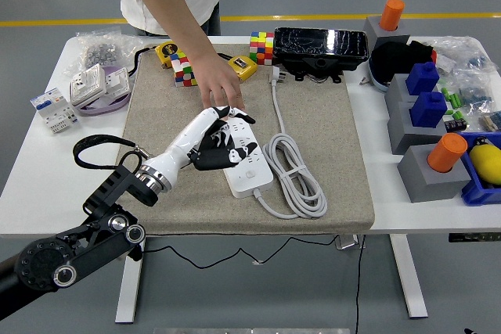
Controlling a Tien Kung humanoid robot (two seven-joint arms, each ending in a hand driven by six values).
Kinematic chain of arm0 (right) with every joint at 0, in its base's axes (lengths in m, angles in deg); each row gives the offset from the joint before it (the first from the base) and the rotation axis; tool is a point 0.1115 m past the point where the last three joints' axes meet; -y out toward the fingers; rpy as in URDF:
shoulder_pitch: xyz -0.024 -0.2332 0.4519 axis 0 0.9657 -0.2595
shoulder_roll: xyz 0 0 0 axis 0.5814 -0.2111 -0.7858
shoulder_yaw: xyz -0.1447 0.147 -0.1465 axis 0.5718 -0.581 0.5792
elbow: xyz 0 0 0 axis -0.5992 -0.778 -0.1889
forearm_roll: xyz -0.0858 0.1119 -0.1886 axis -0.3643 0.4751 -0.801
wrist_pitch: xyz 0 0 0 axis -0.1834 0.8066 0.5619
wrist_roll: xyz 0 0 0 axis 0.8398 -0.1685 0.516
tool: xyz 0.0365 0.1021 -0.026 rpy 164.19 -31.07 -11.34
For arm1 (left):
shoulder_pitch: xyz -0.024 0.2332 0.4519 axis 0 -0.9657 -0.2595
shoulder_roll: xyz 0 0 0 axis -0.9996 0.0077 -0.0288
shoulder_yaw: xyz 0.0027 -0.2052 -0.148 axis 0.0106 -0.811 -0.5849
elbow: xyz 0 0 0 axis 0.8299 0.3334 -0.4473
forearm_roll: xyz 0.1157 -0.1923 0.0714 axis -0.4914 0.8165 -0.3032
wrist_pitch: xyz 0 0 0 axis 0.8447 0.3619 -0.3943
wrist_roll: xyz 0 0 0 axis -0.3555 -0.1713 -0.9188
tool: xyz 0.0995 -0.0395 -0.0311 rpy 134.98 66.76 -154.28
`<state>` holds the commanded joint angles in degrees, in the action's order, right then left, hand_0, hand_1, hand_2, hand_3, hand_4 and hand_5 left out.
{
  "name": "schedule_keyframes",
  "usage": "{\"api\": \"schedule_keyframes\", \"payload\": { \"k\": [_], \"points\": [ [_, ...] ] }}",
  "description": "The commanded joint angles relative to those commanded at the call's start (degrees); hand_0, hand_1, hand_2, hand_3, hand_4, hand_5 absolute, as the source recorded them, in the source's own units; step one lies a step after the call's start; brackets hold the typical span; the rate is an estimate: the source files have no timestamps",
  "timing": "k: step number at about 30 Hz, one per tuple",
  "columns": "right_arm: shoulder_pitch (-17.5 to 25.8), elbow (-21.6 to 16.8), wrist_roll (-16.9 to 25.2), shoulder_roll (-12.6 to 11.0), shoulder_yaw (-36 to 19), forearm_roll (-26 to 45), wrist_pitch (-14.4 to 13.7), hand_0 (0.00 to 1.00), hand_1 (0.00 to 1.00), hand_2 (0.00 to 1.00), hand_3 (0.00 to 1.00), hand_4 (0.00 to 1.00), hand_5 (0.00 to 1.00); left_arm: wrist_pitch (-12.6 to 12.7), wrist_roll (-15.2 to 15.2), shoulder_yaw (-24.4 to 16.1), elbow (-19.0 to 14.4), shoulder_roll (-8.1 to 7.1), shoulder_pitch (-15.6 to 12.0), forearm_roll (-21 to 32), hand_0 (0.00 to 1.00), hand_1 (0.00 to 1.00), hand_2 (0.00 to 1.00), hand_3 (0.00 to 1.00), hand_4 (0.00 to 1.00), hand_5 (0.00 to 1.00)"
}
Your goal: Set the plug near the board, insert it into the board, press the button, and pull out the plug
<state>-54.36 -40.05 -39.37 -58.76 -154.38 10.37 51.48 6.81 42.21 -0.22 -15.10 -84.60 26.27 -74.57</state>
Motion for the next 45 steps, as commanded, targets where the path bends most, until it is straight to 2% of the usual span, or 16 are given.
{"api": "schedule_keyframes", "payload": {
  "k": [1, 2, 7, 8, 13, 14, 16, 25, 26, 31, 32, 37, 38, 43, 44, 45],
  "points": [
    [-0.01, 0.00, 0.00, -0.02, 0.03, 0.01, -0.01, 0.542, 0.644, 0.661, 0.560, 0.898, 0.420, 0.09, 0.27, -0.27, 0.92, 0.44, 0.31, -0.99, 0.173, 0.084, 0.204, 0.574, 0.731, 0.213],
    [-0.02, 0.00, 0.01, -0.04, 0.06, 0.04, -0.02, 0.542, 0.644, 0.661, 0.560, 0.898, 0.420, 0.08, 1.17, -0.44, 1.90, 0.86, 0.60, -2.93, 0.334, 0.482, 0.504, 0.567, 0.744, 0.205],
    [0.02, -0.03, 0.03, -0.07, 0.08, 0.08, -0.03, 0.542, 0.644, 0.661, 0.560, 0.898, 0.420, 0.52, 3.72, -0.35, 4.83, 1.79, 1.22, -9.61, 0.334, 0.482, 0.504, 0.567, 0.744, 0.205],
    [0.05, 0.02, 0.02, -0.05, 0.12, 0.11, -0.01, 0.542, 0.644, 0.661, 0.560, 0.898, 0.420, 0.06, 4.93, -0.34, 5.60, 2.01, 1.36, -11.33, 0.703, 0.799, 0.767, 0.714, 0.916, 0.309],
    [0.11, 0.08, 0.01, 0.01, 0.31, 0.18, 0.03, 0.542, 0.644, 0.661, 0.560, 0.898, 0.420, -2.31, 9.91, -1.01, 8.20, 2.93, 1.72, -15.65, 0.703, 0.799, 0.767, 0.714, 0.916, 0.309],
    [0.10, 0.08, 0.01, 0.02, 0.34, 0.17, 0.04, 0.542, 0.644, 0.661, 0.560, 0.898, 0.419, -2.60, 10.58, -1.08, 8.51, 3.02, 1.77, -16.01, 0.759, 0.870, 0.830, 0.841, 0.963, 0.352],
    [-0.01, -0.01, 0.06, -0.01, 0.32, 0.18, 0.02, 0.542, 0.644, 0.661, 0.560, 0.898, 0.419, -3.39, 12.17, -1.27, 9.59, 3.28, 2.03, -17.33, 0.759, 0.870, 0.830, 0.841, 0.963, 0.352],
    [-0.01, 0.08, 0.04, -0.02, 0.25, 0.22, 0.02, 0.542, 0.644, 0.662, 0.560, 0.899, 0.420, -4.53, 14.58, -1.22, 12.37, 3.83, 2.62, -18.24, 0.754, 0.861, 0.822, 0.843, 0.988, 0.378],
    [0.00, 0.10, 0.04, -0.02, 0.27, 0.24, 0.03, 0.542, 0.644, 0.661, 0.560, 0.900, 0.419, -4.67, 14.86, -1.17, 12.61, 3.88, 2.65, -18.06, 0.651, 0.698, 0.704, 0.725, 0.943, 0.354],
    [-0.05, 0.04, 0.06, 0.00, 0.35, 0.26, 0.02, 0.542, 0.644, 0.661, 0.560, 0.900, 0.419, -5.08, 16.24, -0.75, 13.91, 4.20, 2.83, -17.30, 0.651, 0.698, 0.704, 0.725, 0.943, 0.354],
    [-0.06, 0.04, 0.07, 0.01, 0.37, 0.26, 0.02, 0.542, 0.644, 0.661, 0.560, 0.899, 0.420, -5.06, 16.35, -0.68, 14.13, 4.26, 2.85, -17.30, 0.539, 0.598, 0.565, 0.562, 0.767, 0.236],
    [-0.06, 0.05, 0.08, -0.04, 0.48, 0.30, 0.01, 0.542, 0.644, 0.661, 0.560, 0.899, 0.420, -4.45, 16.04, -0.22, 15.11, 4.61, 2.98, -16.56, 0.539, 0.598, 0.565, 0.562, 0.767, 0.236],
    [-0.07, 0.02, 0.18, -0.07, 0.50, 0.32, -0.04, 0.542, 0.644, 0.661, 0.559, 0.899, 0.419, -3.73, 15.46, -0.01, 15.51, 4.77, 3.08, -16.14, 0.402, 0.479, 0.530, 0.532, 0.665, 0.151],
    [-0.17, -0.04, 0.66, -0.10, 0.44, 0.46, -0.24, 0.542, 0.644, 0.661, 0.559, 0.899, 0.419, -1.56, 14.57, 0.66, 16.34, 5.24, 3.43, -16.74, 0.402, 0.479, 0.530, 0.532, 0.665, 0.151],
    [-0.19, -0.05, 0.65, -0.11, 0.43, 0.43, -0.24, 0.542, 0.644, 0.661, 0.558, 0.899, 0.419, -0.98, 14.01, 0.83, 16.51, 5.29, 3.48, -16.60, 0.321, 0.397, 0.475, 0.510, 0.604, 0.047],
    [-0.22, -0.07, 0.65, -0.12, 0.40, 0.44, -0.25, 0.542, 0.644, 0.661, 0.558, 0.899, 0.419, -0.65, 13.75, 0.94, 16.58, 5.30, 3.50, -16.68, 0.321, 0.397, 0.475, 0.510, 0.604, 0.047]
  ]
}}
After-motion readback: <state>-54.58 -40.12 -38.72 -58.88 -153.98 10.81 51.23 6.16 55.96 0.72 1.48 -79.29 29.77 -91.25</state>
